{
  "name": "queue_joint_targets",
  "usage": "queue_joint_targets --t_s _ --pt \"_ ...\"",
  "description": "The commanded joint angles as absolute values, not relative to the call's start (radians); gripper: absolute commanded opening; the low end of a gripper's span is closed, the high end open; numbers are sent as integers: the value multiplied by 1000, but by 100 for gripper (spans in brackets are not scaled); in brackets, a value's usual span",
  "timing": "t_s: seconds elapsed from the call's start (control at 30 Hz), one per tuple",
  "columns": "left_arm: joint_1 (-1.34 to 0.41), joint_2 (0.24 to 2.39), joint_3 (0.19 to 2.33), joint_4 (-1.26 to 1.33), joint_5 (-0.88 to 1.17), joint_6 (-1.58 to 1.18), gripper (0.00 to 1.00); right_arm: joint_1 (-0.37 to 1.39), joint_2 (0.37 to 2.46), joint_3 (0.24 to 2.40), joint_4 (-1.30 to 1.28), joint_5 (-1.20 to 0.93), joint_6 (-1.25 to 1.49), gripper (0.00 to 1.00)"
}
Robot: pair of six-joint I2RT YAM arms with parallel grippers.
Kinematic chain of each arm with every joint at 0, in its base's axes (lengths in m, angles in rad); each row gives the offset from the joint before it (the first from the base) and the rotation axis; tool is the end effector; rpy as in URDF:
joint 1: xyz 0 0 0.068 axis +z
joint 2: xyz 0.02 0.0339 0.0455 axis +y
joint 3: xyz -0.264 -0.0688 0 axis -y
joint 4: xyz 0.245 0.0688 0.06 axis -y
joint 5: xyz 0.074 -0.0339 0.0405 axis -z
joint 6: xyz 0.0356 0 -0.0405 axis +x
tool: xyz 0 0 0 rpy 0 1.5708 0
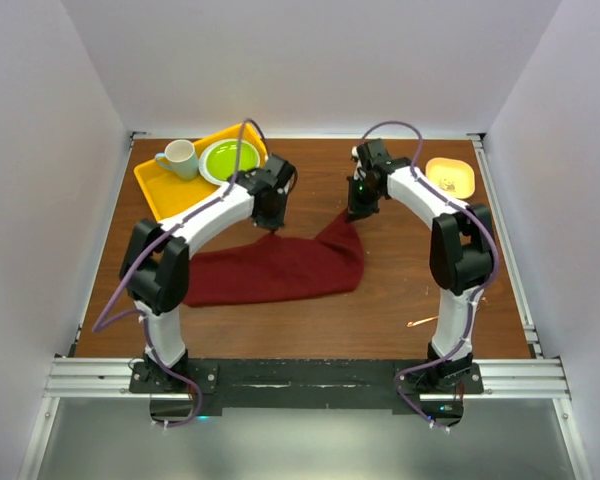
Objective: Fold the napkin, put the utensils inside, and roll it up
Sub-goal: Flatten the napkin out
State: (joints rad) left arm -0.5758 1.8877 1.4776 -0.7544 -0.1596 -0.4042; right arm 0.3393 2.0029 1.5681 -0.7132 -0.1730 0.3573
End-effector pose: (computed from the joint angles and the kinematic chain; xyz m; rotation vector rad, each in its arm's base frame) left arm 0.3336 -0.2098 0.2214 0.1877 2.7024 -0.0715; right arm 0.3966 0.1465 0.2050 -0.0266 2.7716 0.4289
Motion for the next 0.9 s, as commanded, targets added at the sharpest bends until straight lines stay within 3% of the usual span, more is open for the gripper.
queue_joint_targets --t_s 0.0,0.27,0.4,0.63,0.87 --pt "-525 1735 1698 -791 -172 -474 0 337 1818 1695 -755 -80 325 0" --pt "-448 1628 2012 -830 -178 -540 0 331 1554 1939 -874 172 321 0" --pt "-416 1537 1984 -790 -196 -557 0 330 1376 1895 -916 259 342 0" --pt "-390 1298 1743 -801 -268 -560 0 331 982 1527 -924 207 400 0" --pt "-383 1194 1865 -729 -137 -575 0 330 905 1693 -897 107 310 0"
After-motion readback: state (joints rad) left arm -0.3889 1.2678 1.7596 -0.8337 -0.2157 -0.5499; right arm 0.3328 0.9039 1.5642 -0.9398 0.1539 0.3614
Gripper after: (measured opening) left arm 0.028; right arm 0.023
